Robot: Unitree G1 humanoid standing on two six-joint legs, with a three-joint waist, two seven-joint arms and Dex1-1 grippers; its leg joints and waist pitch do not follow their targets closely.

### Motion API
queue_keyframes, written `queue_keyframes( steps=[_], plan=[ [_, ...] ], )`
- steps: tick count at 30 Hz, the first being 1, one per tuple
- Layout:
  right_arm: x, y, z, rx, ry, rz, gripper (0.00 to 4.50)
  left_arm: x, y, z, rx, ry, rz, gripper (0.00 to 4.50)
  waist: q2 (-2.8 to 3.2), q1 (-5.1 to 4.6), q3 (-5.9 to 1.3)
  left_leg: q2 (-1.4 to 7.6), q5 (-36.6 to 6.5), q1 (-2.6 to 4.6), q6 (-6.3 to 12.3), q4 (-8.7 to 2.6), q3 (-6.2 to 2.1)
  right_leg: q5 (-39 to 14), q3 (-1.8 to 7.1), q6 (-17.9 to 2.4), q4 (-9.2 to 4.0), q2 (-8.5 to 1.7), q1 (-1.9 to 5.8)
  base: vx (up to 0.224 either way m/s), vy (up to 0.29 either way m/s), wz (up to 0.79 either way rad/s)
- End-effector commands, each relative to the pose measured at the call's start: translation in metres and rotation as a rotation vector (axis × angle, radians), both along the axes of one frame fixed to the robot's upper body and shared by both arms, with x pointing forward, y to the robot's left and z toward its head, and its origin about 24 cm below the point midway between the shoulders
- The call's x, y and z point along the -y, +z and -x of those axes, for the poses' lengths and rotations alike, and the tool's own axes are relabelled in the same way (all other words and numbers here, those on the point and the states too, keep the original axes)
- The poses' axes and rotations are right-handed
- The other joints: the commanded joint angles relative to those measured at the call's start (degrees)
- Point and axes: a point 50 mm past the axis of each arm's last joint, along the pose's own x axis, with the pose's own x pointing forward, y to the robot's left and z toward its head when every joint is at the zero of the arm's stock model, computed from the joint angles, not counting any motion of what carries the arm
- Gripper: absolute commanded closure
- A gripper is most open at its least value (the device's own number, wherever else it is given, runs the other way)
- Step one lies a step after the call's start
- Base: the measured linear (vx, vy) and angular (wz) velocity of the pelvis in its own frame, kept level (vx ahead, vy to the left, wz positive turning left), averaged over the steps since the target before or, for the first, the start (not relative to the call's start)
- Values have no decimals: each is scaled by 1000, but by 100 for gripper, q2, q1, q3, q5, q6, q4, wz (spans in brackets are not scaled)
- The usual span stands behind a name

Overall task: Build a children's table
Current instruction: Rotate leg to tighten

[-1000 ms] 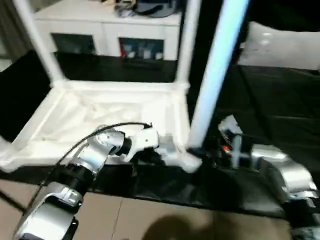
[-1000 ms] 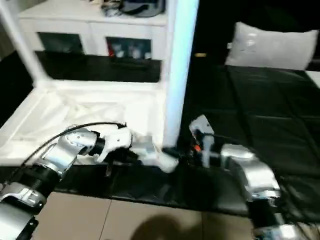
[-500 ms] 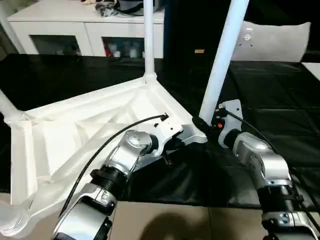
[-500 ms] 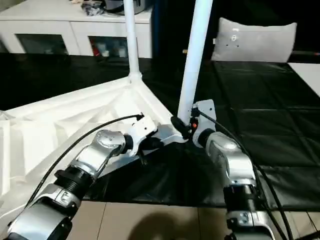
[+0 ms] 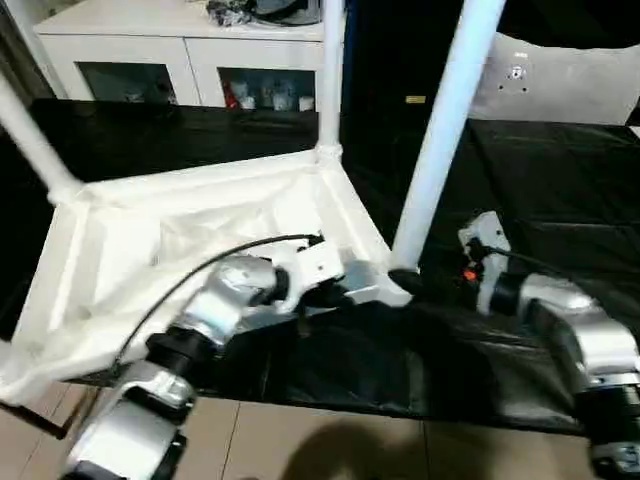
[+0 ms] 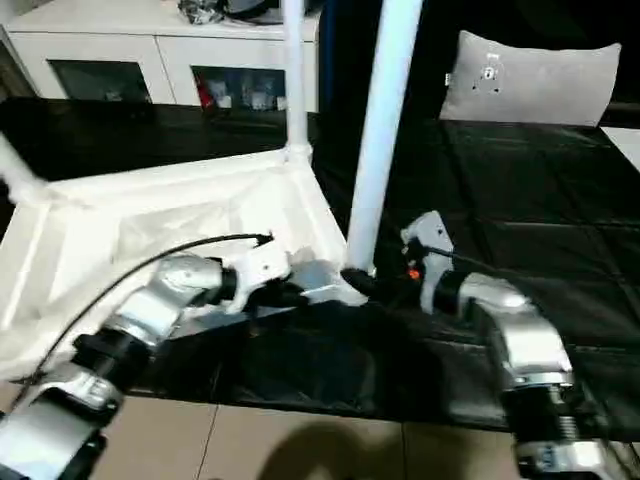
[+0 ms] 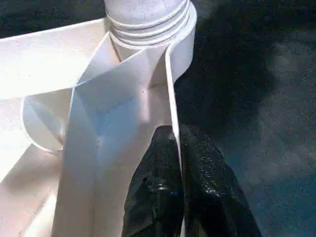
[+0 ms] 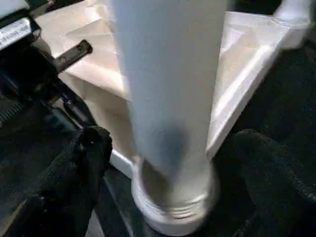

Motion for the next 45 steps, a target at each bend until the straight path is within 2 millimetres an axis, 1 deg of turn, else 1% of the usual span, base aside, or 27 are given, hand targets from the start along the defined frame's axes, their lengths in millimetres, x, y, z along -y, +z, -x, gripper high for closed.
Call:
queue_keyframes(
  steps=[1,3,4,5,7,8,9,10,11,15,20,21,24,27,30,32,33,34,35,36,37,38,39,41,42,44,45],
  plan=[
    [2,1,5,14,114,36,26,-5,-8,10,-30,-158,-91,450,-62,47,-334,362,-669,-13,658,-354,-103,-1579,361,-909,-367,-589,328,0,0,0],
    [2,1,6,-1,146,38,26,-7,-8,11,-30,-182,-104,450,-47,85,-332,378,-686,0,651,-359,-98,-1588,362,-913,-359,-579,313,0,0,0],
    [2,1,8,-12,172,38,51,-9,-8,11,-30,-201,-112,450,-47,105,-333,389,-691,5,640,-362,-98,-1571,360,-927,-355,-576,310,0,0,0],
    [1,1,11,-40,231,25,59,-11,-7,13,-37,-240,-113,450,-71,129,-334,388,-681,3,631,-365,-97,-1583,357,-928,-348,-580,318,0,0,0],
    [0,1,13,-58,264,14,59,-13,-5,13,-43,-262,-116,450,-64,169,-342,402,-620,2,643,-363,-97,-1520,365,-936,-333,-588,321,0,0,0],
    [-2,0,16,-81,304,4,78,-14,-4,13,-44,-286,-125,450,-101,191,-351,412,-567,9,661,-359,-86,-1428,376,-956,-320,-592,314,0,0,0],
    [-2,0,16,-81,304,4,78,-14,-4,13,-44,-286,-125,450,-88,212,-353,411,-541,10,667,-356,-91,-1397,373,-978,-305,-595,315,0,0,0],
    [-3,-1,18,-93,326,1,103,-15,-3,13,-42,-296,-131,450,-83,229,-351,408,-519,7,665,-354,-85,-1425,373,-956,-310,-601,311,0,0,0],
    [-3,-1,18,-93,326,1,104,-15,-3,13,-42,-296,-131,450,-99,239,-349,403,-518,7,655,-356,-86,-1515,368,-924,-320,-603,311,0,0,0],
    [-7,-6,21,-131,368,-19,139,-16,-3,13,-42,-316,-134,450,-110,247,-346,399,-505,-1,631,-357,-89,-1676,364,-827,-341,-598,307,0,0,0],
    [-6,-7,24,-158,384,-45,193,-16,-3,14,-49,-320,-125,450,-132,263,-350,402,-471,6,603,-356,-83,-1605,370,-871,-319,-605,307,0,0,0],
    [-7,-6,24,-165,388,-53,202,-15,-3,14,-51,-318,-122,450,-162,268,-353,400,-439,7,617,-354,-79,-1617,372,-861,-315,-603,311,0,0,0],
    [-8,-6,26,-178,392,-72,230,-14,-3,13,-56,-308,-112,450,-156,284,-349,400,-387,7,633,-351,-76,-1648,371,-831,-318,-601,302,0,0,0],
    [-9,-6,27,-181,391,-75,241,-14,-3,13,-61,-298,-108,450,-161,302,-356,400,-367,9,617,-348,-75,-1650,372,-809,-316,-603,302,0,0,0],
    [-18,-9,28,-198,338,-94,246,-12,-5,11,-82,-210,-68,450,-152,312,-351,408,-363,13,587,-358,-83,-1630,374,-794,-318,-603,304,0,0,0],
    [-21,-11,26,-190,289,-89,249,-10,-5,9,-92,-169,-52,450,-149,301,-336,386,-478,15,544,-361,-77,-1837,364,-758,-354,-606,300,0,0,0],
    [-24,-13,20,-178,200,-81,249,-6,-5,7,-100,-115,-32,450,-139,290,-327,379,-547,27,484,-372,-79,-2027,359,-708,-381,-602,289,0,0,0],
    [-28,-14,14,-174,110,-77,250,-2,-4,5,-104,-60,-14,450,-144,218,-265,340,-850,63,310,-392,-75,-2610,330,-592,-475,-590,247,0,0,0],
    [-31,-16,7,-172,11,-70,250,2,-3,2,-102,0,6,450,-152,195,-253,307,-958,81,262,-387,-82,-2910,303,-475,-525,-590,256,0,0,0],
    [-31,-16,7,-172,11,-70,250,2,-3,2,-102,0,6,450,-153,165,-251,291,-1021,97,209,-384,-79,-3108,300,-402,-545,-595,257,0,0,0],
    [-33,-19,-2,-185,-115,-63,251,8,-2,-3,-92,73,28,450,-155,111,-251,273,-1064,94,153,-388,-101,-3291,285,-286,-565,-584,263,0,0,0],
    [-35,-21,-7,-197,-192,-57,251,12,-1,-5,-85,118,40,450,-139,28,-243,284,-1183,80,98,-402,-128,-3354,248,-222,-579,-559,258,0,0,0],
    [-36,-23,-12,-201,-271,-42,252,17,0,-8,-78,164,51,450,-135,-34,-259,274,-1302,106,82,-386,-143,-3389,224,-158,-619,-568,258,0,0,0],
    [-40,-25,-20,-194,-373,-47,252,26,1,-12,-69,224,70,450,-135,-161,-249,275,-1379,66,110,-395,-153,-3277,215,-217,-624,-560,251,0,0,0],
    [-42,-25,-24,-189,-434,-52,252,31,2,-13,-66,260,81,450,-122,-220,-262,263,-1480,86,112,-376,-161,-3268,203,-239,-637,-564,243,0,0,0],
    [-50,-24,-32,-140,-486,-59,252,47,6,-14,-57,287,113,450,-126,-267,-284,264,-1368,65,200,-376,-153,-3015,234,-325,-624,-579,257,0,0,0],
    [-50,-24,-32,-140,-486,-59,252,47,6,-14,-57,287,113,450,-129,-272,-288,270,-1322,55,235,-374,-147,-2912,247,-367,-611,-582,253,0,0,0]
  ],
)
